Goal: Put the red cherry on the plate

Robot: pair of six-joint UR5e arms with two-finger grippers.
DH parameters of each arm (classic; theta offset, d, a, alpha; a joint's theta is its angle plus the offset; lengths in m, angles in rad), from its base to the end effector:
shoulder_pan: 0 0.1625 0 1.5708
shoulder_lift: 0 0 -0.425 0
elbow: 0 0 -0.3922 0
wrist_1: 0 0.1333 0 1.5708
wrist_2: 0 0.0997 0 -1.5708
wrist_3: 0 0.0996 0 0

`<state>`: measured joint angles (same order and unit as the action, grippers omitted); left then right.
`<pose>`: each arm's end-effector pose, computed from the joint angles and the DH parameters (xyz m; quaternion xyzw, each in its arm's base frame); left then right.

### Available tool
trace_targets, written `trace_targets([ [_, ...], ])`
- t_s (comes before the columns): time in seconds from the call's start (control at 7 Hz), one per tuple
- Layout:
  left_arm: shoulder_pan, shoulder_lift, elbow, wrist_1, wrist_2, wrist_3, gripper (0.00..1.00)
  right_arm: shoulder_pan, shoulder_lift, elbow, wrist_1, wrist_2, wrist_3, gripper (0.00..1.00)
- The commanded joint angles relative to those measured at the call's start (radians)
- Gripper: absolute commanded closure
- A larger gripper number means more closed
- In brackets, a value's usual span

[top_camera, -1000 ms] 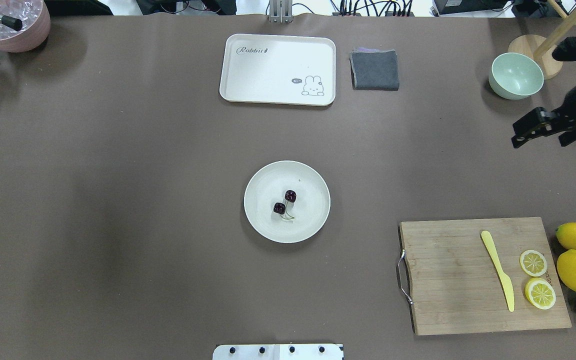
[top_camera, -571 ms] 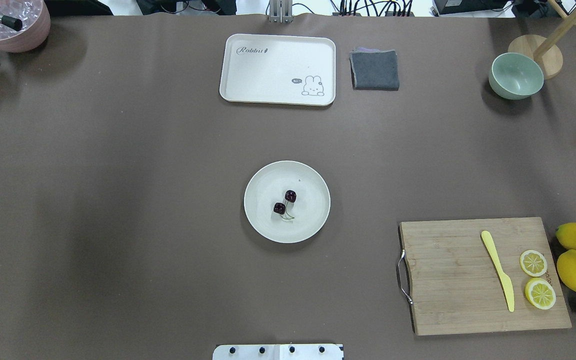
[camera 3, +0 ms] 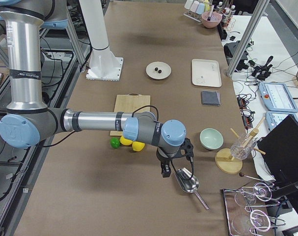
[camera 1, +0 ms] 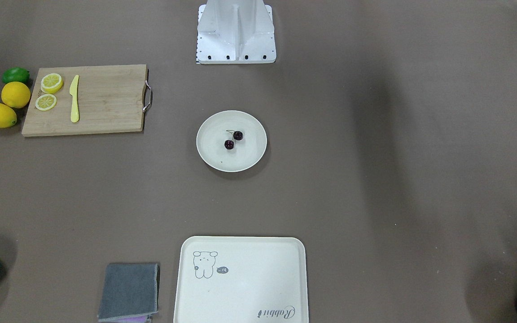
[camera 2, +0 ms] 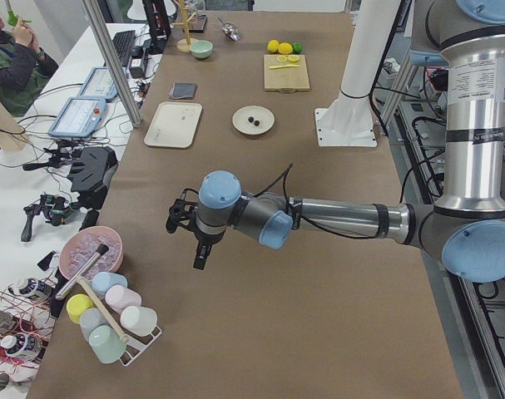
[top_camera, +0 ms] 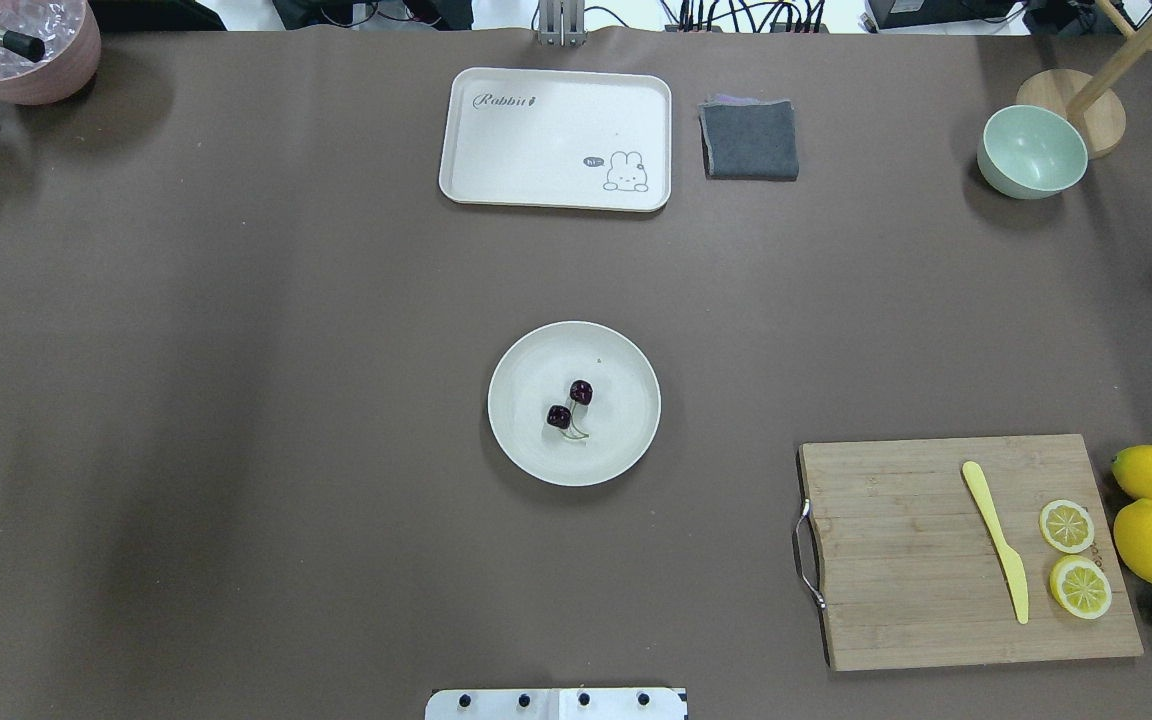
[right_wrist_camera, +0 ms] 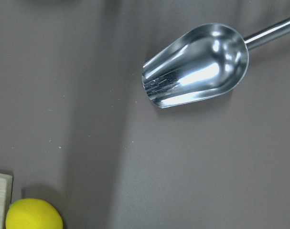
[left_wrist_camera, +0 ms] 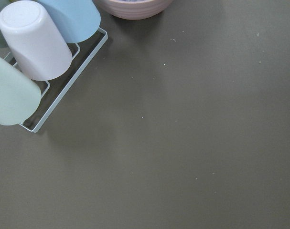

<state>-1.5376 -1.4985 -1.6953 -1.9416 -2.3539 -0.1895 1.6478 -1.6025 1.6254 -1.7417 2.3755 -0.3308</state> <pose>-0.0470 -0.4827 0.5894 0.1514 0.3924 0.0093 0.9072 0.0973 -0.4609 0.6613 0.0125 -0.3962 -0.0874 0.9139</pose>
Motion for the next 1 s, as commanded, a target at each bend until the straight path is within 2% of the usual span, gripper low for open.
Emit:
trace_targets([
  [0.0, -0.032, 0.021, -0.003, 0.013, -0.012, 0.015, 0.02, 0.02, -0.048, -0.01, 0.085, 0.001, -0.001, 0.0],
  [0.86, -0.032, 0.02, 0.002, 0.013, -0.005, 0.015, 0.02, 0.02, -0.047, 0.002, 0.087, 0.002, 0.001, 0.0],
])
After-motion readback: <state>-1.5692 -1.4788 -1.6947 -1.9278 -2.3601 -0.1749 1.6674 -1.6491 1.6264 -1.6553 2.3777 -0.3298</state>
